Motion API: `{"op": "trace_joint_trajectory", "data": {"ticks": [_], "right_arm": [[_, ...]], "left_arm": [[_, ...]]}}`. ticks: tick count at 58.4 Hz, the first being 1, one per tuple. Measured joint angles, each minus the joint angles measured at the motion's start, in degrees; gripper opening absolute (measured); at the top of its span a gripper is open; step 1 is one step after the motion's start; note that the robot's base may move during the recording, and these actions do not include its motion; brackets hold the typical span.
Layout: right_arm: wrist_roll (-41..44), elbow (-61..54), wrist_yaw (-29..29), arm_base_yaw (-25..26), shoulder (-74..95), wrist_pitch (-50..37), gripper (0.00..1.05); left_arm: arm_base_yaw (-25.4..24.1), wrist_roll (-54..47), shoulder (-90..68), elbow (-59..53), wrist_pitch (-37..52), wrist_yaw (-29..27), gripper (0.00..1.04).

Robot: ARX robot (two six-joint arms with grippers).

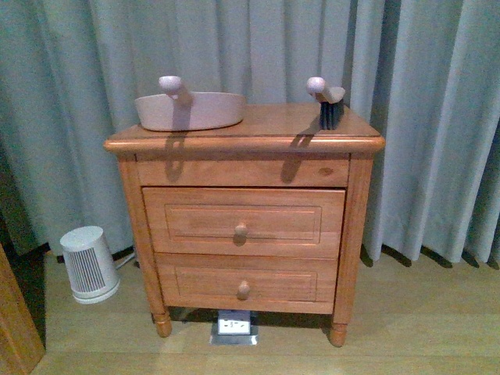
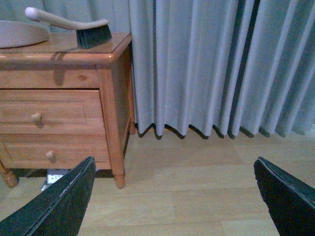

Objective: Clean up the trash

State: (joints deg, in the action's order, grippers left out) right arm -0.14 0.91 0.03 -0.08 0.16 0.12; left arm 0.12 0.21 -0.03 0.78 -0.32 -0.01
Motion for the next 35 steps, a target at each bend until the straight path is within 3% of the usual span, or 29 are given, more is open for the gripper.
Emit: {"op": "trace_joint_trajectory", "data": {"ticks": [35], "right_arm": [[0.0,0.0,0.0,0.0,0.0,0.0,0.97]], "left_arm": [[0.0,0.0,0.0,0.0,0.0,0.0,0.97]]}}
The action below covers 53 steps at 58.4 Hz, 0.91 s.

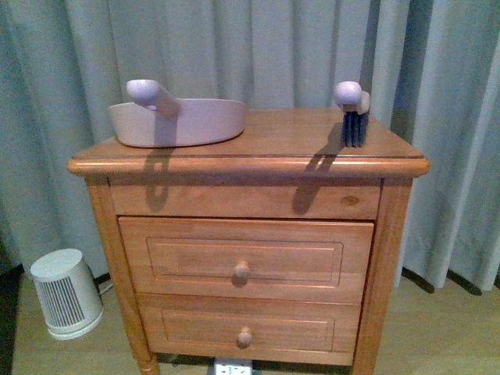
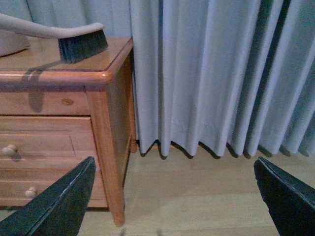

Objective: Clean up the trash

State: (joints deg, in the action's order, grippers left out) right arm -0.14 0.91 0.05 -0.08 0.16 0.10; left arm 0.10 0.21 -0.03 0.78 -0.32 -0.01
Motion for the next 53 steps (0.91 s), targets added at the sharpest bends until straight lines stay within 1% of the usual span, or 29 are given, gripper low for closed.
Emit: {"op": "trace_joint_trajectory", "data": {"ticks": [44,45,47,50,53], "right_arm": [[0.0,0.0,0.0,0.0,0.0,0.0,0.97],[0.0,0.0,0.0,0.0,0.0,0.0,0.97],[0.0,0.0,-0.1,0.0,0.0,0.0,0.97],[0.0,0.0,0.0,0.0,0.0,0.0,0.97],[0.0,0.0,0.0,0.0,0.0,0.0,0.97]], "left_arm": [[0.0,0.0,0.0,0.0,0.0,0.0,0.97],[-0.2,0.6,-0.2,0.1,-0.3,0.9,0.97],[-1.2,2.3,-2.1,1.1,-2.4,5.5,0.97],[-2.6,3.3,-8.5,3.2,-1.2,11.0,0.97],[-2.8,2.6,-15.5,6.2,1.7,11.9,0.97]]}}
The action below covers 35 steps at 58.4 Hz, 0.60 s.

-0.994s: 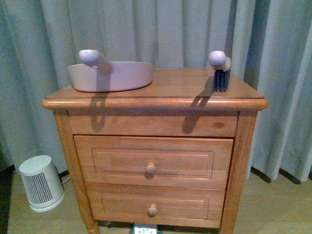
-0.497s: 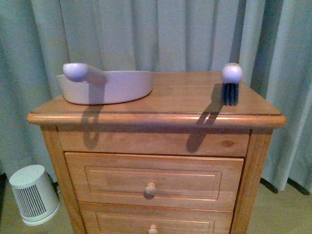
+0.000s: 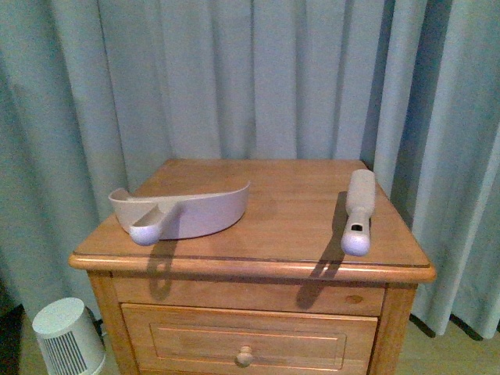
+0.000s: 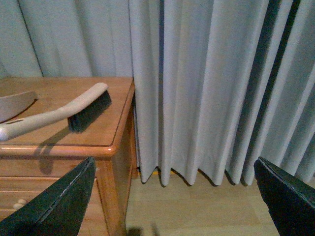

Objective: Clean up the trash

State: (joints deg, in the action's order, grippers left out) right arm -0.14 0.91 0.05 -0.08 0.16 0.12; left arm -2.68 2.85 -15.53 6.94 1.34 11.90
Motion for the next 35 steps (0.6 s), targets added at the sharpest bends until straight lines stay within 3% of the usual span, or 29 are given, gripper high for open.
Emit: {"op": "trace_joint_trajectory", "data": {"ticks": [5,17,27,35], "right_arm": [[0.0,0.0,0.0,0.0,0.0,0.0,0.97],[0.0,0.0,0.0,0.0,0.0,0.0,0.97],[0.0,0.0,0.0,0.0,0.0,0.0,0.97],[0.0,0.0,0.0,0.0,0.0,0.0,0.97]], "left_arm": [[0.3,-2.9,-13.1,8.9,0.4,-0.1,0.97],[7.7,-8.7,-42.3,36.0,-10.7,-8.4,0.97],[15.7,-3.9,-59.8,54.8,-18.0,-15.2,0.97],[19.3,-0.1,-70.4,63.9,-20.8,-20.3,0.97]]}}
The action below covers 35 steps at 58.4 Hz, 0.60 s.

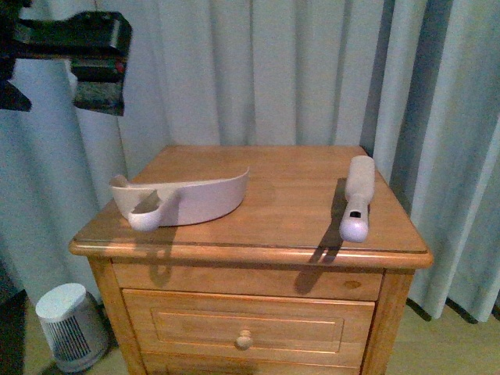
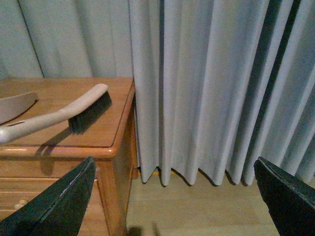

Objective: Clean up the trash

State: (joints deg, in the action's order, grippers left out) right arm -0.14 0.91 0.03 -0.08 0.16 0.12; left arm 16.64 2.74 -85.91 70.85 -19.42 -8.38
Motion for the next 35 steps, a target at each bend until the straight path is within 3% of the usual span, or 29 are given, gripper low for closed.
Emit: {"op": "trace_joint_trajectory", "data": {"ticks": [16,35], "right_arm": [[0.0,0.0,0.0,0.0,0.0,0.0,0.97],[0.0,0.0,0.0,0.0,0.0,0.0,0.97]], "left_arm": [[4.4,4.5,-13.7,8.9,-2.7,-4.4,0.97],[5.8,6.6,-20.1,9.4,-0.9,-5.8,0.97]]}}
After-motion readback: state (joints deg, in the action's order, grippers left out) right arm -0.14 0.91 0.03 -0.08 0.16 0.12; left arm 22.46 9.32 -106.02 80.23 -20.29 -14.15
